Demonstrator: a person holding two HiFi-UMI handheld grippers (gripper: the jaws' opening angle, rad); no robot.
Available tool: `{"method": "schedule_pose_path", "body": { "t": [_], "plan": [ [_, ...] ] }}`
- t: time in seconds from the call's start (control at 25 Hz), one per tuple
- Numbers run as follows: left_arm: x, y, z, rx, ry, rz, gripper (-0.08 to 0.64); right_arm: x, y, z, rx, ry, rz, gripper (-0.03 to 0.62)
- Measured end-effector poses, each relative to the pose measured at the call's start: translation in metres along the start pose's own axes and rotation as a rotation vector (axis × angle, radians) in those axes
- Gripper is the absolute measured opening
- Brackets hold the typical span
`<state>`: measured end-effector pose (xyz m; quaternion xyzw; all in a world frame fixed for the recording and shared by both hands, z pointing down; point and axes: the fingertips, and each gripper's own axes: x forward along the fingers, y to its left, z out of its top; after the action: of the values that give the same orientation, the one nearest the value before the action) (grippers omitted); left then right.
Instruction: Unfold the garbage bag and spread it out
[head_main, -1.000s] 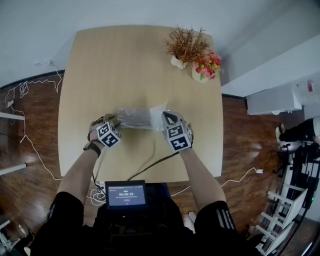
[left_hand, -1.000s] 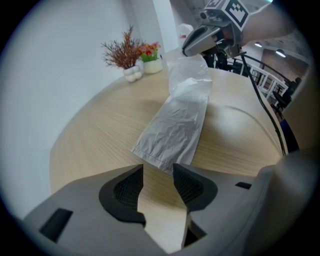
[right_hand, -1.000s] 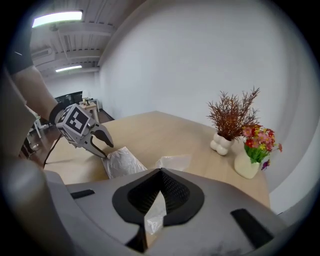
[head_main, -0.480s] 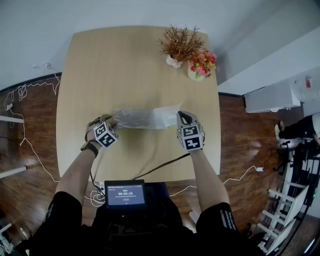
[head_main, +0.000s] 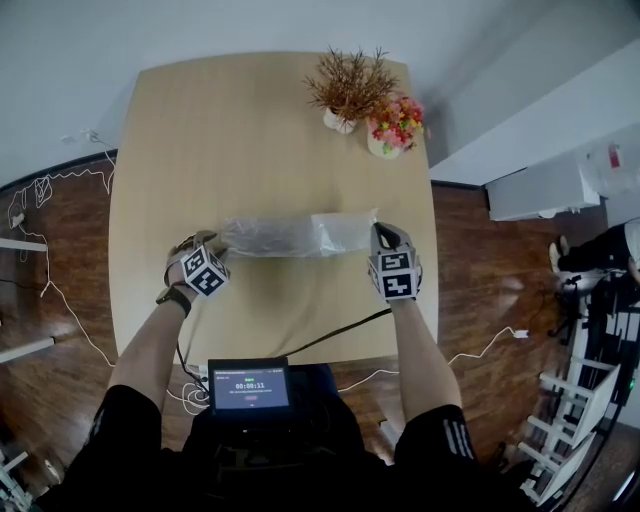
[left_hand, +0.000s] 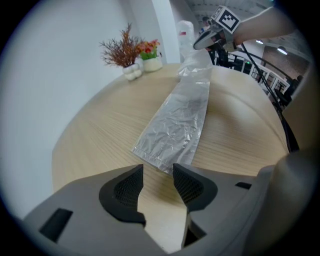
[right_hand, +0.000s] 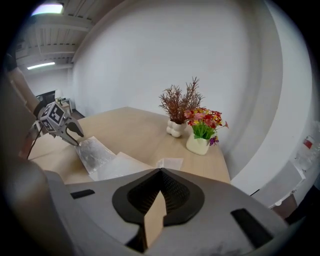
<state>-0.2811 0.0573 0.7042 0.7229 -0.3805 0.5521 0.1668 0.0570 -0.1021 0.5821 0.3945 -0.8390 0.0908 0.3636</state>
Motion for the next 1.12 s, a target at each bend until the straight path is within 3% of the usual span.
{"method": "schedule_pose_path", "body": {
  "t": [1.12],
  "plan": [
    [-0.006,0.014,-0.012,-0.04,0.047,0.038,0.212,0.011,-0.073,-0.107,0.147,0.172,-0.123,0.02]
  ]
}}
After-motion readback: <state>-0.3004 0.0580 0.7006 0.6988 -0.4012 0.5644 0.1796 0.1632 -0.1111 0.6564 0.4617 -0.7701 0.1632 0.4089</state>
